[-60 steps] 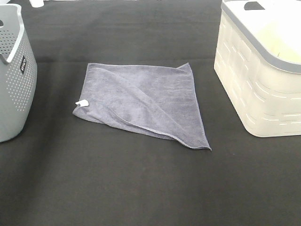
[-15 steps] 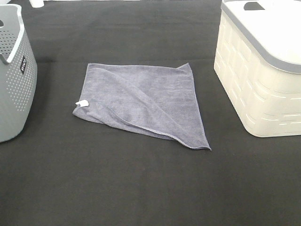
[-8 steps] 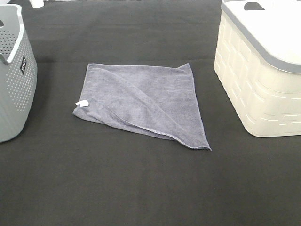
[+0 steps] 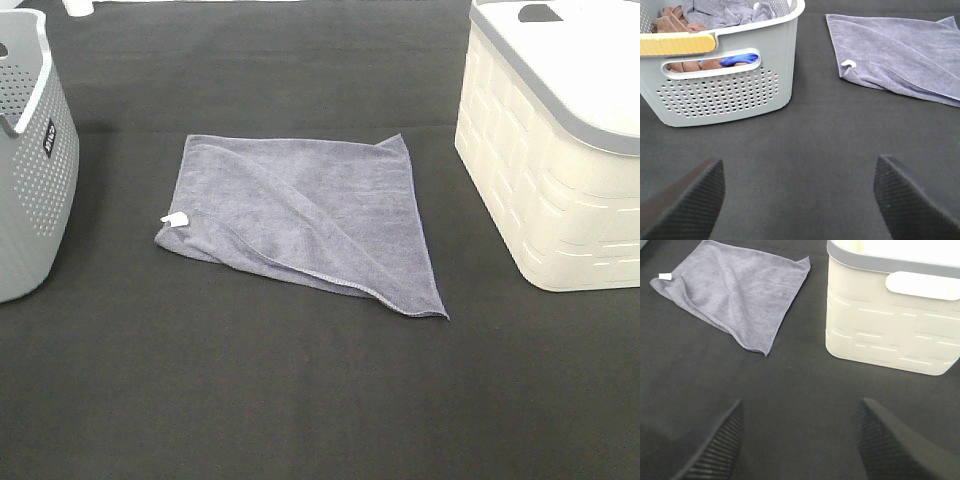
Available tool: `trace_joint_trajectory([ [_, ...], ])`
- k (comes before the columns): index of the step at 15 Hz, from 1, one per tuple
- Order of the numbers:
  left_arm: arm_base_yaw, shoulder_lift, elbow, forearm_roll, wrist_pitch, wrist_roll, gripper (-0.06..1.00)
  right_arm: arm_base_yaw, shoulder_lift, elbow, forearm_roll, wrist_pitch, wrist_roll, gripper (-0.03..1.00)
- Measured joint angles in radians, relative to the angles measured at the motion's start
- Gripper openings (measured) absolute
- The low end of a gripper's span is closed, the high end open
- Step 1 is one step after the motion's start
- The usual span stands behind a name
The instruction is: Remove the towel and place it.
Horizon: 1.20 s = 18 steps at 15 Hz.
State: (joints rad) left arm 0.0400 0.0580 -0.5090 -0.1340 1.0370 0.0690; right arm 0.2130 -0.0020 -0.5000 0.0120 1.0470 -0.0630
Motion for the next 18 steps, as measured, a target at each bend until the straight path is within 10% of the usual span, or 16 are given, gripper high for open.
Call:
trace_joint_trajectory([
  [18,0.0,-0.013,0.0,0.006,0.001,-0.012,0.76,-0.024,-0.002,0.0,0.003,0.001,0.0,0.65],
])
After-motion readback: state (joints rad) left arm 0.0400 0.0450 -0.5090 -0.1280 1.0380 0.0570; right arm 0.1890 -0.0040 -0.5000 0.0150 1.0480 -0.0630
